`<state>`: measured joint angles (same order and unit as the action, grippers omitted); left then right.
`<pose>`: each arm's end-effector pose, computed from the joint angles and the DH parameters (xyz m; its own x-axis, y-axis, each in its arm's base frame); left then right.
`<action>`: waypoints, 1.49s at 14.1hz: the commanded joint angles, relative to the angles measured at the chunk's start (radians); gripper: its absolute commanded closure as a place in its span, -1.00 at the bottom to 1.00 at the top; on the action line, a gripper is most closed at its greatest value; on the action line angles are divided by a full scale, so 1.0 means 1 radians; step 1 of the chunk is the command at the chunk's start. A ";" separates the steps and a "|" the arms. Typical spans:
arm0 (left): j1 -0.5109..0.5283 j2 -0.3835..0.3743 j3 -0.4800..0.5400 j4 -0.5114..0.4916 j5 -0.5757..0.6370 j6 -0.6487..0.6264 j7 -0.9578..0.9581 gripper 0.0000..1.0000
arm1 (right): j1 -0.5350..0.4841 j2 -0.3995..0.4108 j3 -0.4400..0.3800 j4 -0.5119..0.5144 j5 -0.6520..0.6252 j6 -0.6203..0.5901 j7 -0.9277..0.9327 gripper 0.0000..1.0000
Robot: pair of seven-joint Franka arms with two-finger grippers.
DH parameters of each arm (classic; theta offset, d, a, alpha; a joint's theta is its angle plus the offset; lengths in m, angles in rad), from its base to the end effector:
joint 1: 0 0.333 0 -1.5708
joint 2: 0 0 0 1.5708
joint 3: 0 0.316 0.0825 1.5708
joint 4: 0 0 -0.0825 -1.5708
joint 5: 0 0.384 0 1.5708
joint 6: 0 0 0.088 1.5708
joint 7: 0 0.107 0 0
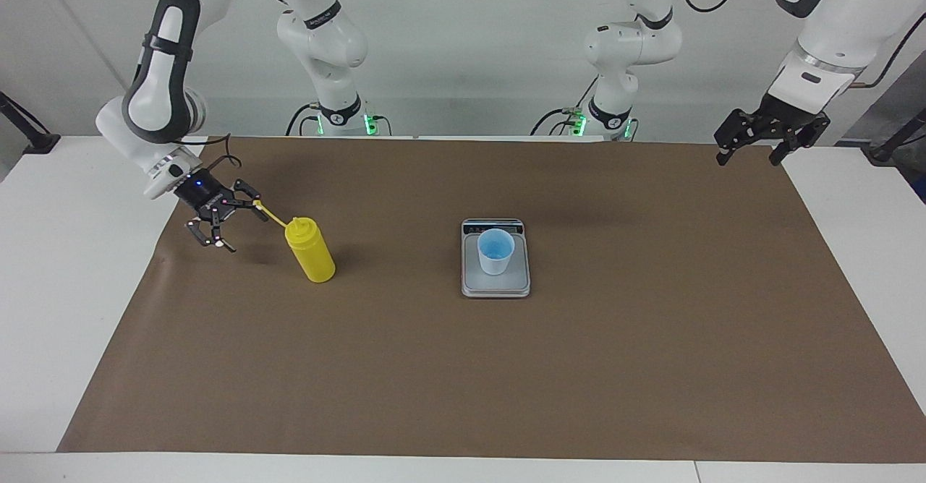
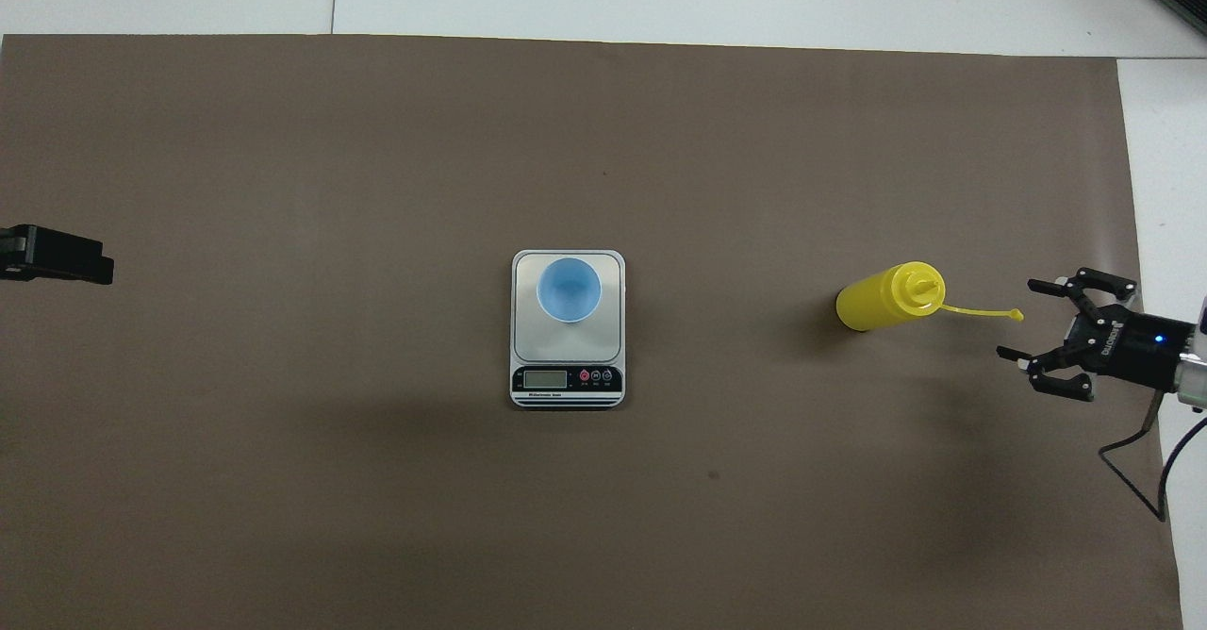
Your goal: Pour seasoning into cup on scale with both arms
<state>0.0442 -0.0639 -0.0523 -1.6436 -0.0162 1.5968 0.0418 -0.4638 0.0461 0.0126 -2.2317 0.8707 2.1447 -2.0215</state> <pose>0.5367 -0.0070 0.6272 0.9986 -0.0494 0.0175 -0.0496 -0.9987 0.0121 0.4867 -0.2001 0.3518 0.3946 0.6538 0.6456 0.8554 -0.5179 0.0016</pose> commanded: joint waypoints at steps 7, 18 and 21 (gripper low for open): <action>0.006 -0.022 -0.003 -0.027 0.005 0.011 0.004 -1.00 | 0.180 -0.045 0.026 0.313 -0.556 -0.023 0.957 -1.00; 0.006 -0.022 -0.001 -0.027 0.005 0.011 0.004 -1.00 | 0.455 -0.031 0.040 0.581 -0.926 -0.293 1.813 -1.00; 0.006 -0.022 -0.001 -0.027 0.005 0.011 0.004 -1.00 | 0.436 -0.031 0.040 0.612 -0.918 -0.324 1.848 -1.00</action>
<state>0.0442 -0.0639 -0.0523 -1.6436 -0.0162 1.5968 0.0418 -0.0096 -0.0037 0.0464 -1.6636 -0.0303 1.8561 -0.2160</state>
